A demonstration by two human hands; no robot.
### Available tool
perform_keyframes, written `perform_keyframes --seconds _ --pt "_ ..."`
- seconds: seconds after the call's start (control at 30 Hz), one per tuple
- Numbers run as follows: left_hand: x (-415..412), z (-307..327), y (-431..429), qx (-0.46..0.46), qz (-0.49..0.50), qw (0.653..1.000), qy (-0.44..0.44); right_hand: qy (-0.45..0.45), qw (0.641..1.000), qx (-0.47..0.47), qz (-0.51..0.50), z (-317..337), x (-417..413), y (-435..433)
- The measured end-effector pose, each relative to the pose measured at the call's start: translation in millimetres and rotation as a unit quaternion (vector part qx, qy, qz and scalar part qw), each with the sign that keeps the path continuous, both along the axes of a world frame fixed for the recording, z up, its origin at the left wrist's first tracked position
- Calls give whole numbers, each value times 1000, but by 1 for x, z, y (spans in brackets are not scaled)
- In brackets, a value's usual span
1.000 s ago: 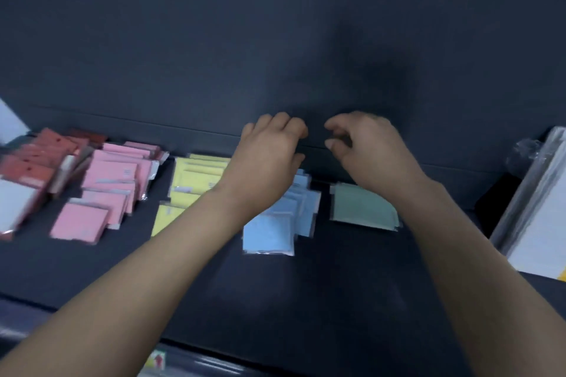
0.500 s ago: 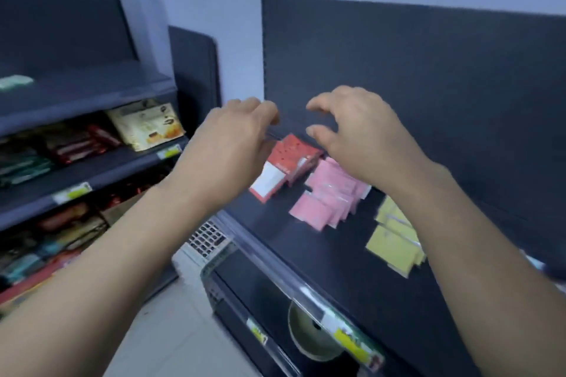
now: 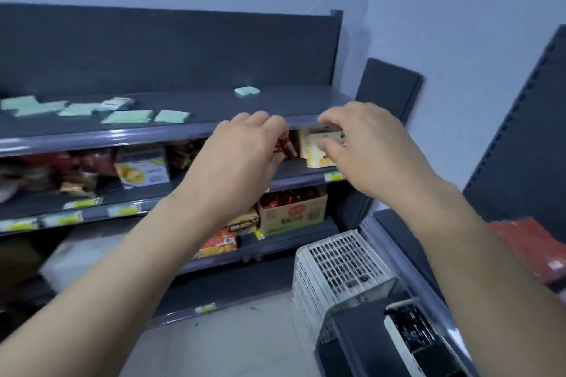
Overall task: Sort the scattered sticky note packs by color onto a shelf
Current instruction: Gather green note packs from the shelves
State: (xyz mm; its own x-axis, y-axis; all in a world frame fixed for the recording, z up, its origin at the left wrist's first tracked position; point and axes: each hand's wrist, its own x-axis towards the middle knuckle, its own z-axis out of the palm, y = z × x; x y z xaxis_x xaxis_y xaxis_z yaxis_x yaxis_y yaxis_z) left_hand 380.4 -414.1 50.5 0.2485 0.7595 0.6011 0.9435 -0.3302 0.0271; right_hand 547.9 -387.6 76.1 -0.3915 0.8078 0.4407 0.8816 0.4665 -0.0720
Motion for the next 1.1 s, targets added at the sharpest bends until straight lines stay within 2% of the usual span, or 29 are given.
perform_keyframes --seconds 0.23,0.57,0.9,1.1 --pt "-99 -12 19 -24 128 991 -26 1 992 -20 126 -8 -108 65" --pt "-190 -7 100 -51 290 954 -63 18 968 -38 249 -6 -216 184" --pt "-265 -18 156 -77 385 914 -99 -9 951 -80 300 -15 -300 274" --pt "-319 -28 185 -100 394 905 -122 -42 954 -110 275 -24 -351 306"
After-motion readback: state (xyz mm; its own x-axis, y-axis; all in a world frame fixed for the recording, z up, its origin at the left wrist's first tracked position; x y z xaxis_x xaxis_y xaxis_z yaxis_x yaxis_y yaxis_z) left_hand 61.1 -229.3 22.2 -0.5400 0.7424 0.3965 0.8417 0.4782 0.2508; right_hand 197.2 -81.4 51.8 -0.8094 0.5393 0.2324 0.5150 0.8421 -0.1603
